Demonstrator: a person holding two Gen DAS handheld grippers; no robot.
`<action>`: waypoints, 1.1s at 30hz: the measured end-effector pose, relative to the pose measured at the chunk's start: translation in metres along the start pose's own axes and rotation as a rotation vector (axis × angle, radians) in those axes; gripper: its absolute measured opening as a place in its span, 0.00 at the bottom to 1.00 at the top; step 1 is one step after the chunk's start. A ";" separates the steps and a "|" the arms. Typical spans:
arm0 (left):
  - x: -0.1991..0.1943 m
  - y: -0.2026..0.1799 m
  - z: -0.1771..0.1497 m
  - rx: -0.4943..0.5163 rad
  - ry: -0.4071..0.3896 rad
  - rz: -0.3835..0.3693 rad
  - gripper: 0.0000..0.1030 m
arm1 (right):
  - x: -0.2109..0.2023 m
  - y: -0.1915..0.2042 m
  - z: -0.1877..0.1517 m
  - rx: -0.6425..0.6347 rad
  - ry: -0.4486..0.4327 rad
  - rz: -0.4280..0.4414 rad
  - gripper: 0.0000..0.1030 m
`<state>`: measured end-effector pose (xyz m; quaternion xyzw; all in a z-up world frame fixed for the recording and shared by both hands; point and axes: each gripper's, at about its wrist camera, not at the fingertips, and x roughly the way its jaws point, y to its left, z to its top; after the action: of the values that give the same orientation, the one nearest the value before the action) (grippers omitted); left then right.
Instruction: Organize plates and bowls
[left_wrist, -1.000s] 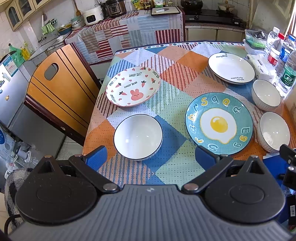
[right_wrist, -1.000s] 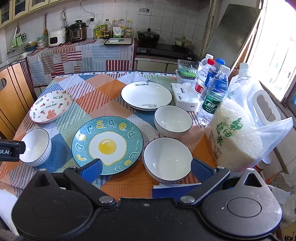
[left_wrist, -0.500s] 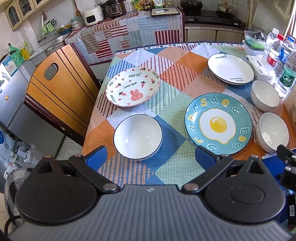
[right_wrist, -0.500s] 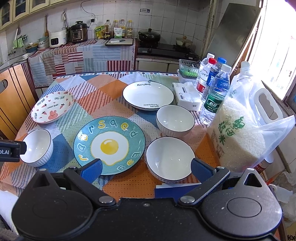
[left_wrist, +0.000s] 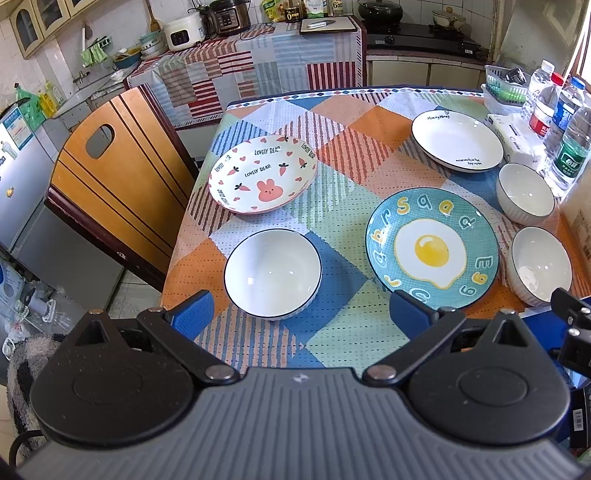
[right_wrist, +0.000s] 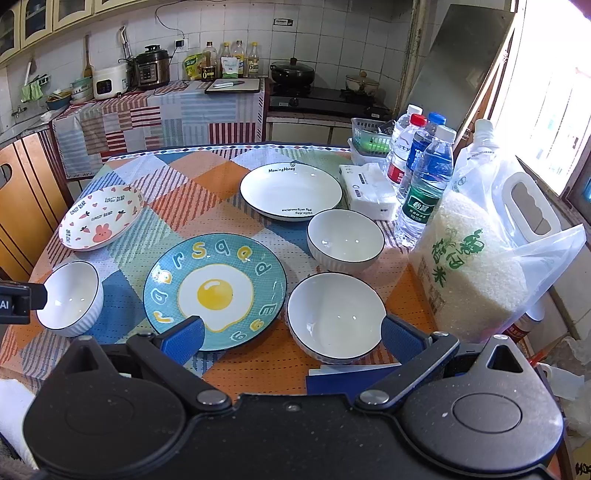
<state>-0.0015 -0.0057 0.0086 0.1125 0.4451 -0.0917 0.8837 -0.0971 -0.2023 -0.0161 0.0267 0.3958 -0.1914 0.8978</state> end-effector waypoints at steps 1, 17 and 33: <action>0.000 0.000 0.000 0.000 -0.001 0.000 1.00 | 0.000 0.001 0.000 -0.001 0.000 -0.001 1.00; 0.001 0.000 0.000 0.009 -0.001 -0.010 1.00 | -0.001 0.006 0.000 -0.027 -0.002 -0.001 1.00; 0.005 0.004 -0.004 0.008 0.031 -0.050 1.00 | -0.001 0.003 -0.001 -0.025 -0.023 0.003 1.00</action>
<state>-0.0006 -0.0009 0.0021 0.1063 0.4609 -0.1138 0.8737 -0.0976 -0.1993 -0.0166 0.0139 0.3879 -0.1853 0.9028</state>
